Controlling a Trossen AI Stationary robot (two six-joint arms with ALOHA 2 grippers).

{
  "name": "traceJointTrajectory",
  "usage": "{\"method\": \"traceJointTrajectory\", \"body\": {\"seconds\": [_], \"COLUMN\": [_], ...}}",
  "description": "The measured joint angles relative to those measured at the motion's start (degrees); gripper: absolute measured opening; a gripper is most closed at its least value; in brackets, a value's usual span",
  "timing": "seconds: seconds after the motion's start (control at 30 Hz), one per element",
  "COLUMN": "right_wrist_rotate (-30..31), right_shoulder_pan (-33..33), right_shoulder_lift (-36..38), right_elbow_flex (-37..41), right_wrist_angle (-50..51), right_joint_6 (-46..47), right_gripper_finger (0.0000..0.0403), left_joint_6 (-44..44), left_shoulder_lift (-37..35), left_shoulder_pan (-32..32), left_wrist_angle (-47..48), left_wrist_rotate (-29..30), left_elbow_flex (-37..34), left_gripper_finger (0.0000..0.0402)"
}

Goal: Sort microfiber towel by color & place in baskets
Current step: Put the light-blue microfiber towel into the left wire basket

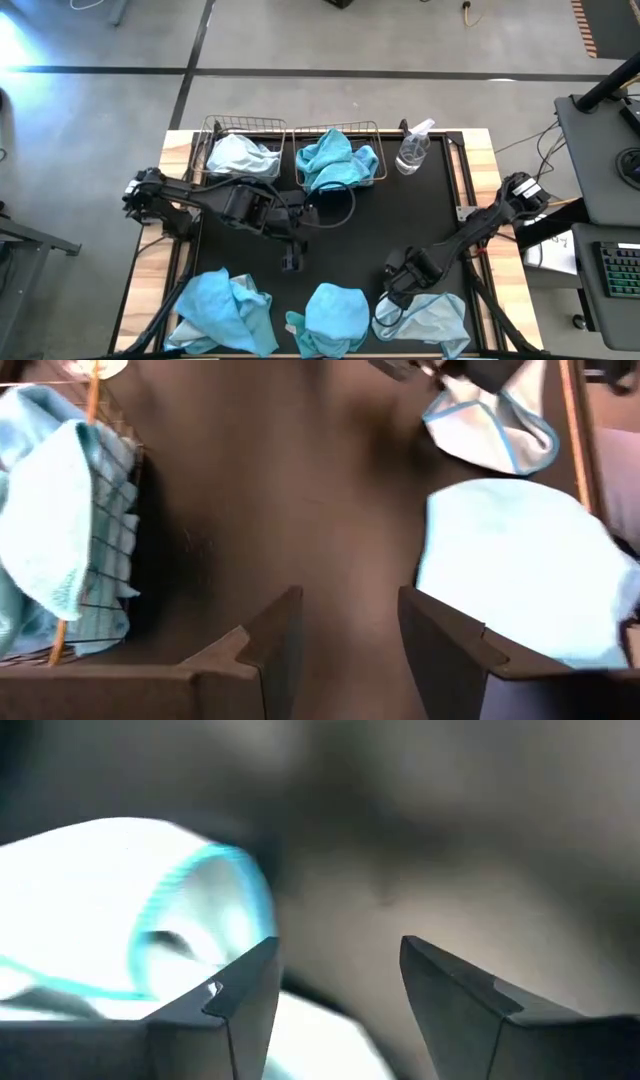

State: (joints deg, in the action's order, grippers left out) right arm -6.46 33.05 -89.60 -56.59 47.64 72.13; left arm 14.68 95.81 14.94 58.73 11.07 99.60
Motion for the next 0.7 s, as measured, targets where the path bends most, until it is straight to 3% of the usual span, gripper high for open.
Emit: {"method": "traceJointTrajectory", "body": {"seconds": [0.13,0.27,0.7], "right_wrist_rotate": [-7.45,-11.48,-11.74], "right_shoulder_pan": [0.94,2.22,3.22], "right_shoulder_lift": [0.0,0.0,-0.13], "right_elbow_flex": [2.14,1.58,2.52], "right_wrist_angle": [-11.37,-14.67,-14.74], "right_joint_6": [3.0,3.36,4.24], "right_gripper_finger": [0.0201,0.0201,0.0201], "left_joint_6": [-0.5,-0.83,-0.87], "left_shoulder_lift": [0.0,0.0,0.0], "left_shoulder_pan": [-0.28,-0.44,-0.44], "left_wrist_angle": [0.02,0.25,0.29], "left_wrist_rotate": [1.21,1.94,1.94], "left_elbow_flex": [-0.01,-0.01,-0.01], "left_gripper_finger": [0.0148,0.0148,0.0148]}}
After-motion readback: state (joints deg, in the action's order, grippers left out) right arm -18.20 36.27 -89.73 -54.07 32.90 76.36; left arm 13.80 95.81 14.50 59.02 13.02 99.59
